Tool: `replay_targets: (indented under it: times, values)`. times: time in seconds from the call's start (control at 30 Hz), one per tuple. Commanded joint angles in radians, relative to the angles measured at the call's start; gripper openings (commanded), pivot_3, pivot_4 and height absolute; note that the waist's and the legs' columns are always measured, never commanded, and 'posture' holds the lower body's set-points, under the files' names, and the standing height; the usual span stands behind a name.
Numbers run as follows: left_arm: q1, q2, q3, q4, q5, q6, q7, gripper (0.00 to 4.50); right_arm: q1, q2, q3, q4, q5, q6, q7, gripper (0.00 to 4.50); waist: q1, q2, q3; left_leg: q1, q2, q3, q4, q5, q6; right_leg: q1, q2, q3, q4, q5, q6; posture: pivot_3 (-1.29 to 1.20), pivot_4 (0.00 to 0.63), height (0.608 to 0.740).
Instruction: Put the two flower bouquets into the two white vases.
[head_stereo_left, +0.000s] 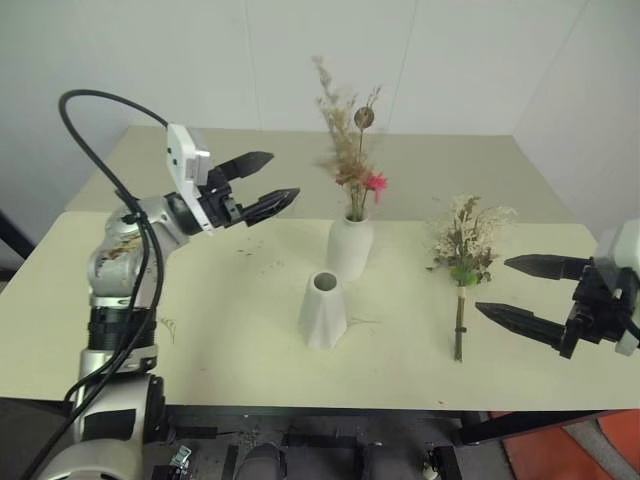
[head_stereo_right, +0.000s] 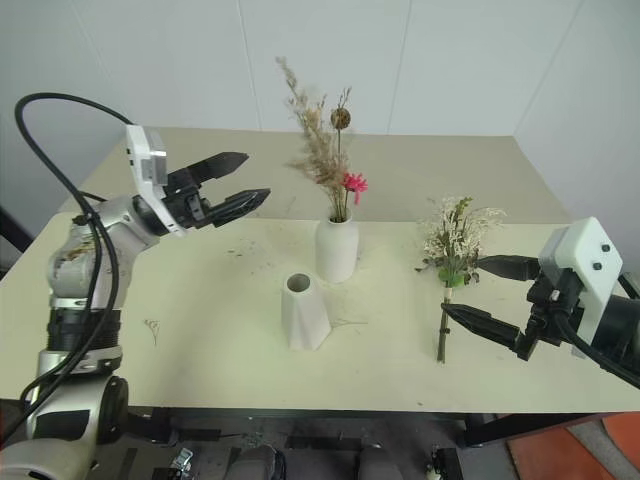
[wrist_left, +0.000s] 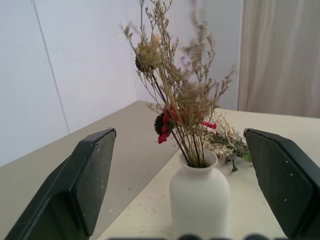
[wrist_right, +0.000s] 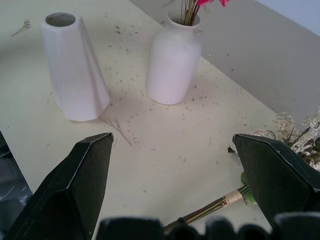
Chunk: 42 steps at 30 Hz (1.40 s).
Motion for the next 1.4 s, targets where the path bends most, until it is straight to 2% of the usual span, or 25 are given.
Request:
replay_targets:
  times: [0.03,0.17,0.33,0.47,0.63,0.8,0.93,1.07,1.3,1.4]
  values:
    - [0.021,0.042,0.019,-0.082,-0.054,0.030,-0.038,4.47,-0.020,-0.019,-0.003,0.008,-0.006,-0.003,-0.007,4.50,0.000,0.000,0.000,0.000,0.000,0.000,0.000,0.000,0.000,0.000,0.000,0.000,0.000,0.000,0.000,0.00,0.150,0.740]
    - [0.059,0.125,0.030,-0.135,-0.107,0.085,-0.115,4.47,-0.048,-0.040,0.019,0.040,0.002,0.060,-0.058,4.50,-0.001,0.000,0.000,0.000,0.000,0.000,0.000,0.000,0.000,-0.001,0.000,0.000,0.000,0.000,0.000,0.00,0.150,0.740]
    - [0.117,0.231,0.056,-0.203,-0.180,0.122,-0.221,4.47,-0.164,-0.082,0.112,0.106,0.058,0.264,-0.199,4.50,-0.013,0.000,0.000,0.000,0.001,0.001,0.000,0.000,0.000,-0.001,0.000,0.000,0.000,0.000,-0.001,0.00,0.150,0.740]
    - [0.167,0.289,0.089,-0.243,-0.226,0.150,-0.250,4.47,-0.376,-0.070,0.246,0.224,0.100,0.530,-0.342,4.50,-0.025,0.000,0.000,0.000,0.001,0.001,0.000,0.000,0.000,-0.001,0.000,0.000,0.000,0.000,-0.001,0.00,0.150,0.740]
    - [0.253,0.329,0.135,-0.319,-0.272,0.171,-0.247,4.47,-0.663,0.058,0.401,0.441,0.063,0.790,-0.500,4.50,-0.031,0.000,0.000,-0.001,0.002,0.002,-0.001,0.000,0.000,-0.004,0.001,0.002,0.000,0.000,-0.002,0.00,0.150,0.740]
    - [0.324,0.348,0.171,-0.391,-0.312,0.190,-0.233,4.47,-0.828,0.127,0.506,0.725,0.077,0.800,-0.664,4.50,-0.021,0.001,0.000,-0.003,0.002,0.002,-0.001,0.000,0.000,-0.006,0.001,0.002,0.000,0.001,-0.002,0.00,0.150,0.740]
    - [0.359,0.362,0.195,-0.424,-0.331,0.193,-0.219,4.47,-0.910,0.177,0.576,0.848,0.063,0.800,-0.745,4.50,-0.022,0.001,0.000,-0.004,0.002,0.003,-0.002,0.000,0.000,-0.006,0.001,0.002,-0.001,0.001,-0.002,0.00,0.150,0.740]
    - [0.372,0.368,0.204,-0.441,-0.341,0.192,-0.206,4.47,-0.994,0.270,0.605,0.999,-0.015,0.800,-0.816,4.50,-0.027,0.001,0.000,-0.003,0.002,0.003,-0.001,0.000,0.000,-0.006,0.001,0.002,0.000,0.001,-0.002,0.00,0.150,0.740]
    - [0.381,0.372,0.204,-0.454,-0.348,0.184,-0.186,4.47,-1.079,0.375,0.627,1.160,-0.181,0.785,-0.801,4.50,-0.027,0.001,0.000,-0.004,0.002,0.003,-0.003,0.000,0.000,-0.007,0.001,0.002,-0.001,0.001,-0.002,0.00,0.150,0.740]
    - [0.389,0.372,0.206,-0.459,-0.351,0.182,-0.178,4.50,-1.087,0.392,0.649,1.187,-0.236,0.749,-0.762,3.88,-0.027,0.001,0.000,-0.003,0.002,0.003,-0.002,0.000,0.000,-0.006,0.001,0.002,-0.001,0.001,-0.002,0.00,0.150,0.740]
